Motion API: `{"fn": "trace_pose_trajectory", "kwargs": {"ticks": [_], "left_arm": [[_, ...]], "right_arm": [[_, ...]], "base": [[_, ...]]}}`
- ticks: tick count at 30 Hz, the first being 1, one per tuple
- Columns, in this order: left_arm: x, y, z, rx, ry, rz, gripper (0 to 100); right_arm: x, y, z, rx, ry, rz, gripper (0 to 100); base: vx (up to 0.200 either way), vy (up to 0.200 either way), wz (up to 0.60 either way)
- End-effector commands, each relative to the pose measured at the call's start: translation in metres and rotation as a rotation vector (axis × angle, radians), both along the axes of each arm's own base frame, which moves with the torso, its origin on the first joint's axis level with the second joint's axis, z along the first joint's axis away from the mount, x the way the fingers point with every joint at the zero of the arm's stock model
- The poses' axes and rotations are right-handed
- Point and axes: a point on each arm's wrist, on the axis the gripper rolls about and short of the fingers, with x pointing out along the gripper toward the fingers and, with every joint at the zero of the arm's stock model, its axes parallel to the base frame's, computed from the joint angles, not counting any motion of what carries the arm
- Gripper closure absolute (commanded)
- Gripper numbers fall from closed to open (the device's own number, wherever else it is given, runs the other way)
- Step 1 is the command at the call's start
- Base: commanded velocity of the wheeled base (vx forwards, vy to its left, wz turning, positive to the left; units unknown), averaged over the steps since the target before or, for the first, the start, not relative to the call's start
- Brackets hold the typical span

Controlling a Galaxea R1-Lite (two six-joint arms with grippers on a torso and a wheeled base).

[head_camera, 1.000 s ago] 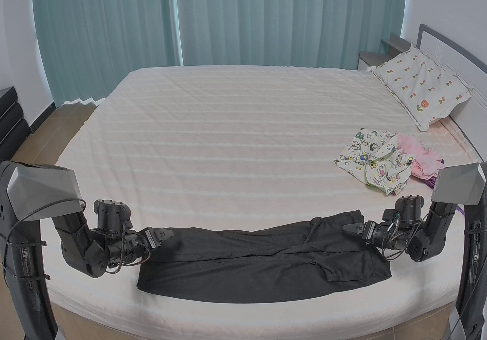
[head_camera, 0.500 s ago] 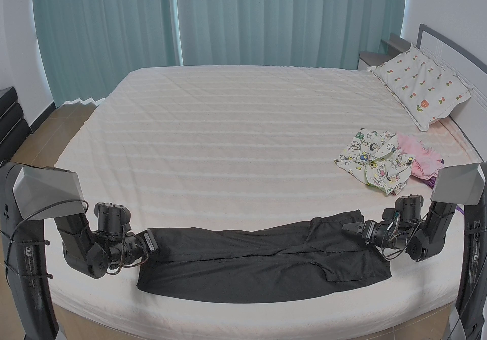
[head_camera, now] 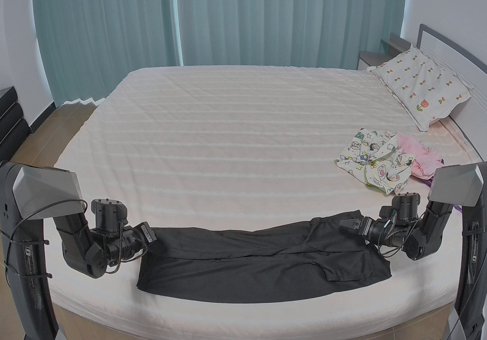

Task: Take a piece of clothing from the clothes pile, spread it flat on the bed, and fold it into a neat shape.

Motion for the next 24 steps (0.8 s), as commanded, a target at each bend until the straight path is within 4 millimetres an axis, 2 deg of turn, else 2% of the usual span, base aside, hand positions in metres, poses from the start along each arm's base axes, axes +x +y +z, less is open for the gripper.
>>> {"fn": "trace_pose_trajectory", "kwargs": {"ticks": [1, 7, 8, 13, 24], "left_arm": [[0.0, 0.0, 0.001, -0.002, -0.003, 0.001, 100], [0.0, 0.0, 0.001, -0.002, -0.002, 0.001, 100], [0.0, 0.0, 0.001, -0.002, -0.002, 0.001, 100], [0.002, 0.0, 0.001, -0.006, -0.009, 0.005, 100], [0.008, 0.001, 0.009, -0.056, -0.064, 0.039, 100]], "right_arm": [[0.0, 0.002, -0.001, 0.001, 0.004, 0.004, 0], [0.0, 0.002, -0.002, 0.003, 0.006, 0.004, 0], [-0.001, 0.002, -0.002, 0.001, 0.009, 0.005, 100], [-0.002, 0.001, -0.003, -0.002, 0.016, 0.001, 100], [0.018, 0.002, 0.014, 0.065, -0.068, -0.038, 100]], "base": [[0.0, 0.0, 0.0], [0.0, 0.0, 0.0], [0.0, 0.0, 0.0], [0.0, 0.0, 0.0], [0.0, 0.0, 0.0]]}}
